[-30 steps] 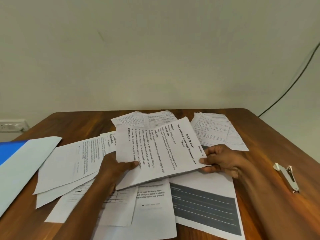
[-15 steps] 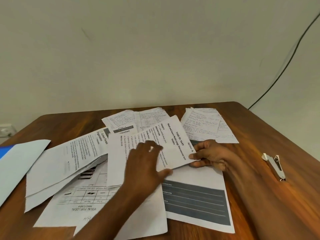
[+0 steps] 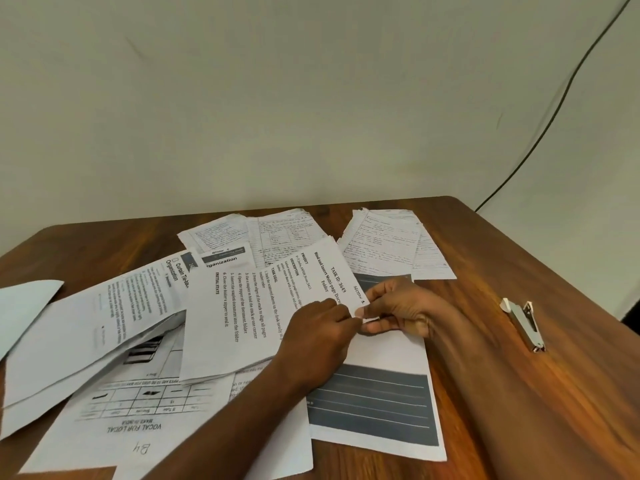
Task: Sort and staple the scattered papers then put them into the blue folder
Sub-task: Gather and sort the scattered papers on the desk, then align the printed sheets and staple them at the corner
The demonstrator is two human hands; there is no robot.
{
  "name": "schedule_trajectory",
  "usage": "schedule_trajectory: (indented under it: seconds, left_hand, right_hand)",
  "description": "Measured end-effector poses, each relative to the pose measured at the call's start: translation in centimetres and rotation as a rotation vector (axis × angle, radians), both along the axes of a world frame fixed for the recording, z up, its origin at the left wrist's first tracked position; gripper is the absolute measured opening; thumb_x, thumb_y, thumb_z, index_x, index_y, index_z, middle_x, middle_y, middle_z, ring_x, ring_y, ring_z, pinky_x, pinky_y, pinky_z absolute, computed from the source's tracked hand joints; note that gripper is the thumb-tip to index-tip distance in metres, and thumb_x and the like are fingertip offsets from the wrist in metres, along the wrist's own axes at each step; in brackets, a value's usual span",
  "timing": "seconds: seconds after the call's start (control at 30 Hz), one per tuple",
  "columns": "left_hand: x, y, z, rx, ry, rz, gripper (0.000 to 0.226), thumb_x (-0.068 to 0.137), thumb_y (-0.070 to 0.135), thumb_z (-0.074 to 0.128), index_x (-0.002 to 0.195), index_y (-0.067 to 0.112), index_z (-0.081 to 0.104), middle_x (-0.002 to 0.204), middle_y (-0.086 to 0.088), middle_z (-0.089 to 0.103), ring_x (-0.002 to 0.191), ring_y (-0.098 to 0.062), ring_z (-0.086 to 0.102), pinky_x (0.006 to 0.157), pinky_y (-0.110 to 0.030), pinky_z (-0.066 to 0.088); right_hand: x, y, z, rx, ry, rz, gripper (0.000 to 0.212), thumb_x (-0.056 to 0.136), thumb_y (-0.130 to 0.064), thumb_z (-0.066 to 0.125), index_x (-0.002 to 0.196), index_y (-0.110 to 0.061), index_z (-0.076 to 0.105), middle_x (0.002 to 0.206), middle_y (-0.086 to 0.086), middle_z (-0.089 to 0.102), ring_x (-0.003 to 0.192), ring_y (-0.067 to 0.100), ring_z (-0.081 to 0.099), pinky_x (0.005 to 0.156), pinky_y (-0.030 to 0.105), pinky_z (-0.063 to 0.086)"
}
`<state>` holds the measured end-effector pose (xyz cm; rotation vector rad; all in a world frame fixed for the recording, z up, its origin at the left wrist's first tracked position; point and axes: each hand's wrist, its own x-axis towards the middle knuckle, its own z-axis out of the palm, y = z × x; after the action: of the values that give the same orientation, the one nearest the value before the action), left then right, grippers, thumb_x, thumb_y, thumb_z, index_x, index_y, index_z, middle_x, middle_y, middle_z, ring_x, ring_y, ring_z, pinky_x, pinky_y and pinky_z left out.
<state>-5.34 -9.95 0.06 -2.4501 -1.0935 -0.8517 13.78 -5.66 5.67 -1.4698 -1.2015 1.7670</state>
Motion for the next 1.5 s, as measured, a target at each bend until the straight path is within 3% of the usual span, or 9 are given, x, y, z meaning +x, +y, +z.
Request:
schedule_trajectory:
  seconds: [0.4,0.57,0.63,0.77,0.9,1.0,1.2,1.37,1.5]
  left_hand:
    - [-0.1,-0.7,0.6,0.01,0.075,-0.016,0.015,0.078,0.011,0.089,0.081,0.013,0.074,0.074,-0.005,0.068,0.064,-0.021,0.062,0.051,-0.029,0.044]
    - [-0.5,-0.8,0.7,-0.004,0.06,-0.028,0.022,0.069,0.011,0.096,0.081,0.012,0.078,0.075,-0.005,0.071,0.063,-0.021,0.067,0.05,-0.031,0.051]
    - [-0.4,-0.8,0.7,-0.007,0.054,-0.037,0.022,0.068,0.01,0.096,0.08,0.012,0.078,0.074,-0.005,0.071,0.062,-0.021,0.067,0.049,-0.03,0.05]
    - [-0.3,-0.5,0.5,-0.005,0.031,-0.045,0.019,0.072,0.008,0.093,0.073,0.013,0.074,0.069,-0.004,0.067,0.06,-0.022,0.064,0.047,-0.028,0.046]
    - [-0.2,-0.5,0.6,-0.01,0.029,-0.043,0.018,0.072,0.009,0.092,0.073,0.013,0.074,0.068,-0.003,0.065,0.059,-0.022,0.063,0.047,-0.027,0.045]
    - [-0.2,-0.6,0.7,-0.016,0.023,-0.052,0.018,0.073,0.009,0.091,0.072,0.014,0.074,0.068,-0.003,0.065,0.06,-0.023,0.063,0.048,-0.027,0.045]
    - [-0.3,-0.4,0.3,-0.035,0.027,-0.046,0.013,0.079,0.011,0.088,0.076,0.014,0.076,0.071,-0.003,0.068,0.061,-0.022,0.063,0.05,-0.028,0.047]
    - [-0.2,-0.4,0.5,-0.023,0.026,-0.04,0.014,0.079,0.011,0.088,0.075,0.015,0.075,0.07,-0.002,0.067,0.06,-0.021,0.063,0.05,-0.027,0.043]
    - [-0.1,-0.4,0.4,-0.015,0.022,-0.042,0.014,0.077,0.011,0.089,0.075,0.014,0.075,0.071,-0.003,0.069,0.059,-0.021,0.064,0.05,-0.028,0.045]
  right_hand:
    - [1.0,-1.7,1.3,-0.04,-0.041,-0.02,0.031,0.089,0.002,0.076,0.118,0.006,0.07,0.111,0.019,0.078,0.101,0.039,0.076,0.074,0.033,0.066]
    - [4.6,-4.6,2.2,0.314,-0.542,-0.278,0.019,0.086,-0.03,0.084,0.086,-0.012,0.076,0.081,0.01,0.078,0.069,0.027,0.075,0.059,0.029,0.059]
    - [7.6,-6.3,2.6,0.45,-0.874,-0.477,0.027,0.089,-0.039,0.079,0.074,-0.021,0.066,0.087,0.01,0.075,0.066,0.019,0.064,0.063,0.027,0.05]
    - [13.0,-9.5,3.8,0.469,-1.184,-0.473,0.037,0.091,-0.046,0.073,0.112,-0.018,0.062,0.087,-0.007,0.054,0.065,0.009,0.044,0.058,0.023,0.036]
    - [15.2,-8.9,-0.1,0.326,-0.981,-0.638,0.066,0.072,-0.052,0.09,0.12,-0.016,0.063,0.116,0.007,0.066,0.101,0.025,0.062,0.076,0.027,0.047]
    - [16.2,-7.4,-2.2,0.288,-1.029,-0.682,0.056,0.063,-0.068,0.088,0.088,-0.021,0.069,0.085,0.005,0.071,0.081,0.024,0.066,0.077,0.049,0.06]
    - [16.6,-6.2,-2.0,0.291,-1.031,-0.655,0.032,0.072,-0.047,0.09,0.063,-0.019,0.077,0.06,0.001,0.071,0.064,0.02,0.071,0.065,0.051,0.062]
    - [14.3,-7.2,-0.6,0.307,-1.019,-0.609,0.025,0.08,-0.042,0.087,0.069,-0.022,0.076,0.071,0.001,0.072,0.068,0.018,0.069,0.063,0.035,0.056]
    - [11.4,-7.8,0.4,0.352,-0.721,-0.591,0.019,0.082,-0.034,0.087,0.089,-0.023,0.072,0.089,0.002,0.071,0.079,0.018,0.069,0.071,0.042,0.065]
